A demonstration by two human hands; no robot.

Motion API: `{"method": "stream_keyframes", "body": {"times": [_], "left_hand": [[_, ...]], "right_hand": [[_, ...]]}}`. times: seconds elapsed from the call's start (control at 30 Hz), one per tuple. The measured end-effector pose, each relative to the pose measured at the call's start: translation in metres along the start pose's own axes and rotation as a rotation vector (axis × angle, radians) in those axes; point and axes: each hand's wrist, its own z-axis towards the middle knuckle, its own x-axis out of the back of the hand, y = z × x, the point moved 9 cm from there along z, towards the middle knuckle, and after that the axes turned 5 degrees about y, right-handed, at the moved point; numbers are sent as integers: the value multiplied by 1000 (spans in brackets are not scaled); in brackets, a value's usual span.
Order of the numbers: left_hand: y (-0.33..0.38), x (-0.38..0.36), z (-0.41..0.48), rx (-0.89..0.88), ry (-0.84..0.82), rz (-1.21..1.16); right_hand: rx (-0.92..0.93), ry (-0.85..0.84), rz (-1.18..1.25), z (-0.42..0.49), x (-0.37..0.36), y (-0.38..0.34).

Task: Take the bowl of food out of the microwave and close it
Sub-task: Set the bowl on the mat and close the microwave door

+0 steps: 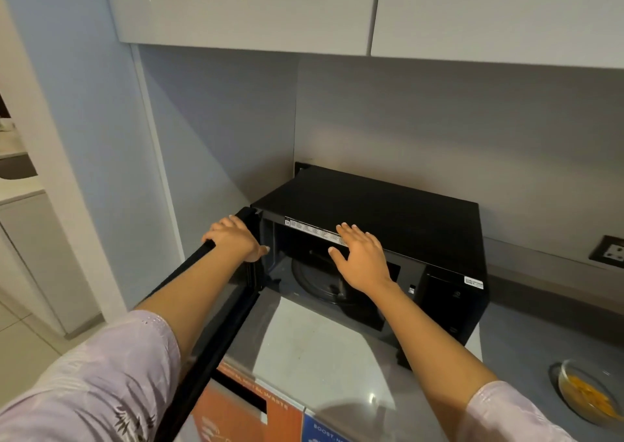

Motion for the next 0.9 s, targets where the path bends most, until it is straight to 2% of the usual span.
{"method": "stream_keyframes", "body": {"times": [0.1, 0.23, 0.37, 0.47, 0.63, 0.77, 0.9], "left_hand": [[9, 5, -3, -40, -30, -31], [34, 3, -10, -158, -44, 45], [53, -8, -14, -159, -60, -175], [79, -4, -19, -286, 37, -284], [130, 5, -34, -622, 190, -353], [156, 9, -49, -805, 313, -324], [169, 14, -48, -852, 369, -321]], "right_hand": [[-8, -28, 11, 0, 0, 0], [-23, -78, 36, 3, 0, 2], [-51, -158, 91, 5, 0, 6], [-71, -298, 128, 8, -2, 9], [-141, -493, 268, 9, 2, 17], [-115, -534, 261, 9, 4, 16], [-102, -513, 209, 7, 4, 21]]}}
